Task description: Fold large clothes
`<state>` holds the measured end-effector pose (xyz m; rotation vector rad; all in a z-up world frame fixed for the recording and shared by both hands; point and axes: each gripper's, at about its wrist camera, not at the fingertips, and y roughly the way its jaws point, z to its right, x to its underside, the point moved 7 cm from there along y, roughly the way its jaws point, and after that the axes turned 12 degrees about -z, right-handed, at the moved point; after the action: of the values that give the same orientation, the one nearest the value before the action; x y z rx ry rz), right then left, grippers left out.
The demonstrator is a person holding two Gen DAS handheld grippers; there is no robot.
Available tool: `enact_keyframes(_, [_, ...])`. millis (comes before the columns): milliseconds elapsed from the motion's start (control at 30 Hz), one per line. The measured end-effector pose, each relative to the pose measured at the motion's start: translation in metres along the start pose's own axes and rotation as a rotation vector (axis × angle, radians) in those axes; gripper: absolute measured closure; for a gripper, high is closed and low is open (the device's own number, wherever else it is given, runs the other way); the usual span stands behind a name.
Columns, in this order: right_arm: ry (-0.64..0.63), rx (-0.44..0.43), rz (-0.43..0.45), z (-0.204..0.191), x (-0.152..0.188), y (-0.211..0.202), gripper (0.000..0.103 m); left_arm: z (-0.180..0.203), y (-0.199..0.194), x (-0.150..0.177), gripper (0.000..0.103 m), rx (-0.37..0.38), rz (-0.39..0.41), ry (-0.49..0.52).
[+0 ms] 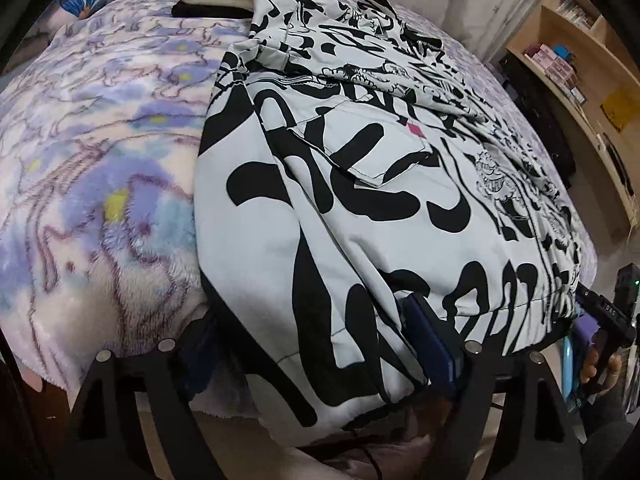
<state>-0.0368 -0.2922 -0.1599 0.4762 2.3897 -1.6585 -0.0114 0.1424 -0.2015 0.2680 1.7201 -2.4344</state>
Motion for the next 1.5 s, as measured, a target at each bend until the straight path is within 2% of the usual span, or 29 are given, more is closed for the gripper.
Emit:
enact_keyframes(67, [-0.020, 0.051, -0.003, -0.002, -0.002, 0.001, 0.057, 0.002, 0.001, -0.002, 0.027, -0.041, -0.004, -0.007])
enact_keyframes(100, [-0.030, 0.078, -0.005, -0.004, -0.003, 0.001, 0.067, 0.003, 0.000, -0.003, 0.039, -0.075, -0.004, -0.013])
enact_keyframes(133, [-0.035, 0.096, -0.011, -0.005, -0.005, -0.001, 0.080, 0.005, -0.001, -0.003, 0.052, -0.077, -0.009, -0.015])
enact_keyframes(200, [-0.030, 0.101, -0.011, -0.009, -0.010, -0.009, 0.090, 0.012, -0.005, -0.005, 0.070, -0.064, -0.022, -0.018])
enact_keyframes(300, [-0.021, 0.086, 0.018, -0.015, -0.017, -0.025, 0.095, 0.018, -0.013, -0.009, 0.082, -0.095, -0.036, -0.045])
enact_keyframes(400, [-0.019, 0.082, 0.064, -0.025, -0.024, -0.047, 0.097, 0.022, -0.025, -0.012, 0.092, -0.059, -0.021, -0.090])
enact_keyframes(667, [-0.092, 0.116, 0.094, -0.042, -0.022, -0.099, 0.100, 0.043, -0.073, -0.004, 0.095, -0.091, 0.043, -0.027])
enact_keyframes(867, [-0.111, 0.098, 0.073, -0.046, -0.020, -0.110, 0.100, 0.059, -0.094, 0.005, 0.095, -0.088, 0.028, 0.032])
enact_keyframes(1033, [-0.076, 0.009, 0.129, -0.046, -0.046, -0.127, 0.100, 0.059, -0.112, -0.013, 0.095, 0.001, 0.052, -0.017])
enact_keyframes(1200, [-0.041, -0.064, 0.212, -0.046, -0.099, -0.142, 0.100, 0.063, -0.140, -0.066, 0.096, 0.075, 0.144, -0.042])
enact_keyframes(1300, [-0.001, -0.097, 0.250, -0.044, -0.141, -0.142, 0.100, 0.064, -0.149, -0.104, 0.095, 0.092, 0.184, -0.060])
enact_keyframes(1500, [0.077, -0.118, 0.280, -0.036, -0.241, -0.117, 0.099, 0.058, -0.137, -0.207, 0.090, 0.115, 0.218, -0.082])
